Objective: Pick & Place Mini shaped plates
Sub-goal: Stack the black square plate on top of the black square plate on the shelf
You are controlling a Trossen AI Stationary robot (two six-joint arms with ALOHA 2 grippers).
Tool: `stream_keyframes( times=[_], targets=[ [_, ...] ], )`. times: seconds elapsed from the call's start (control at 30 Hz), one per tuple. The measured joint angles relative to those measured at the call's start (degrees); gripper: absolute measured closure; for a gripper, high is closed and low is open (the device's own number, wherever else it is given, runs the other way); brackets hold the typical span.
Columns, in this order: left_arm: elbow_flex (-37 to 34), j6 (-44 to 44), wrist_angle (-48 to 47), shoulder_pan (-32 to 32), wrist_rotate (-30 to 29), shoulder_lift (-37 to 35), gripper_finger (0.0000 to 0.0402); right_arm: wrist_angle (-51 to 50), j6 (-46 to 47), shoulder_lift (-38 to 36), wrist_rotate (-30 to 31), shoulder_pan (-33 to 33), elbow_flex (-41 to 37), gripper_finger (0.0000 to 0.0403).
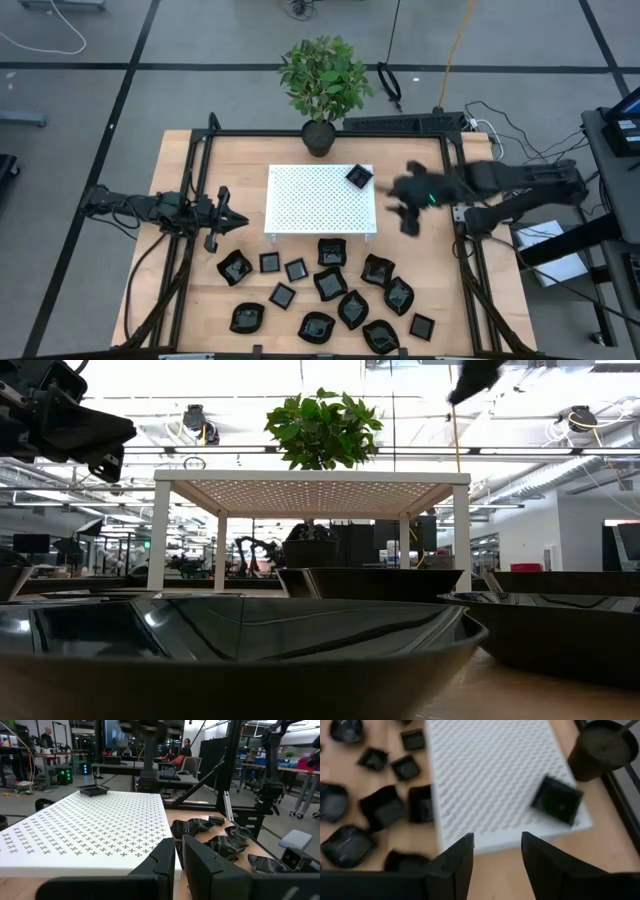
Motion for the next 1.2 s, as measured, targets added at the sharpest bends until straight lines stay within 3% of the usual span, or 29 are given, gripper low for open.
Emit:
stream_keyframes(
  times=[0.13, 0.37, 0.53, 0.8, 1.2],
  targets=[
    [0.0, 0.0, 0.0, 0.0, 0.0, 0.0, 0.0364, -3.2, 12.0, -0.1, 5.4, 15.1, 0.0, 0.0249],
    [0.0, 0.0, 0.0, 0.0, 0.0, 0.0, 0.0364, -13.0, 30.9, 6.7, 3.9, 30.7, 0.0, 0.0265],
    [0.0, 0.0, 0.0, 0.0, 0.0, 0.0, 0.0364, -18.4, 41.3, 11.9, -2.1, 33.8, -0.8, 0.0258],
    [0.0, 0.0, 0.0, 0.0, 0.0, 0.0, 0.0364, -8.5, 49.1, 16.9, -15.7, 37.0, -7.5, 0.0237],
    [0.0, 0.0, 0.0, 0.0, 0.0, 0.0, 0.0364, 8.5, 59.8, 22.0, -15.0, 45.0, -14.3, 0.0244]
  ],
)
